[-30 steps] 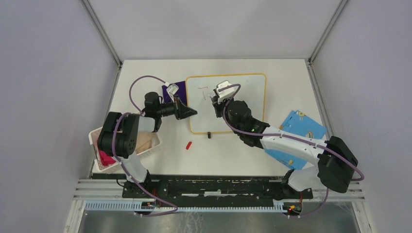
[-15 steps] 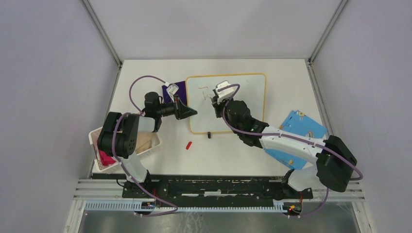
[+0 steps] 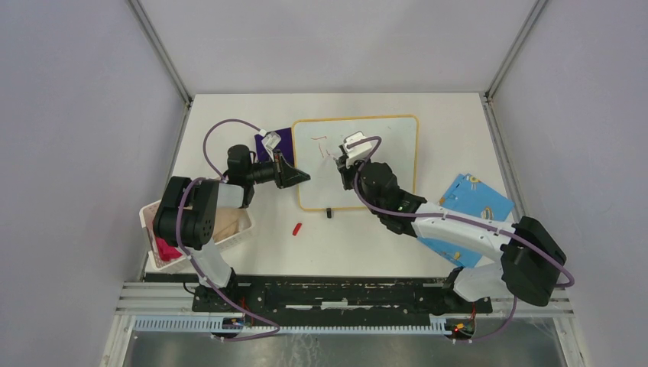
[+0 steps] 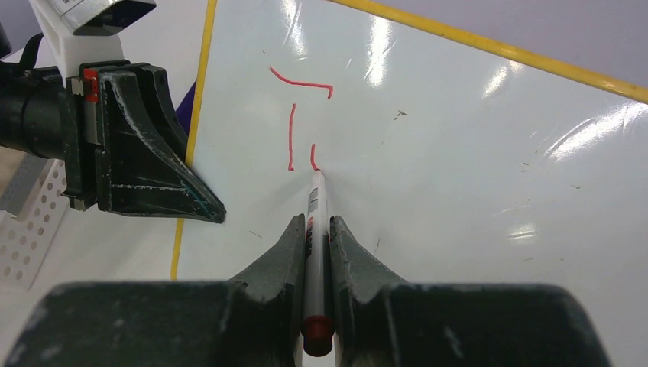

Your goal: Write a sentence on the whiteboard

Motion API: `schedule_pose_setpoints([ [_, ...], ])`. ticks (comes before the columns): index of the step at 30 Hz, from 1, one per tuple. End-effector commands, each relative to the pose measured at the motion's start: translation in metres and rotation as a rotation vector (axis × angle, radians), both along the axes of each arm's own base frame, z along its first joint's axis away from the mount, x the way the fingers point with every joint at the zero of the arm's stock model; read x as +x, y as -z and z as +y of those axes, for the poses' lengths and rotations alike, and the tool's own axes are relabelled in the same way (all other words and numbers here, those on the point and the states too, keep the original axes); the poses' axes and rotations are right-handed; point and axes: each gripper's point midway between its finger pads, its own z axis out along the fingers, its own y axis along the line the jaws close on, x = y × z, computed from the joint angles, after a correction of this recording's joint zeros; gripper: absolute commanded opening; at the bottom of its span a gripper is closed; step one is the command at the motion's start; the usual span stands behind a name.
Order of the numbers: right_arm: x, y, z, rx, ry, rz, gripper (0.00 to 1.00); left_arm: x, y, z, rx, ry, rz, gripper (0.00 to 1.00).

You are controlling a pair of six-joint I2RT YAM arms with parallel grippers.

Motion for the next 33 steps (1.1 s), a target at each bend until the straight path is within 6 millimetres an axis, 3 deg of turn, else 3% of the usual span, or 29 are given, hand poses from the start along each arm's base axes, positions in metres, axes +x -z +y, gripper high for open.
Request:
schedule_pose_setpoints([
  [1, 0.007, -0.009, -0.018, 0.026, 0.06, -0.019, 0.0, 0.01, 0.004, 0.005, 0.049, -0.046, -0.059, 0.02],
  [7, 0.012, -0.02, -0.022, 0.043, 0.079, -0.036, 0.0, 0.01, 0.004, 0.005, 0.051, -0.047, -0.059, 0.02],
  [16, 0.016, -0.032, -0.013, 0.059, 0.052, -0.051, 0.0, 0.01, 0.005, 0.005, 0.052, -0.046, -0.056, 0.02],
  [33, 0.018, -0.035, 0.006, 0.07, -0.008, -0.042, 0.0, 0.01, 0.006, 0.005, 0.053, -0.045, -0.056, 0.02],
])
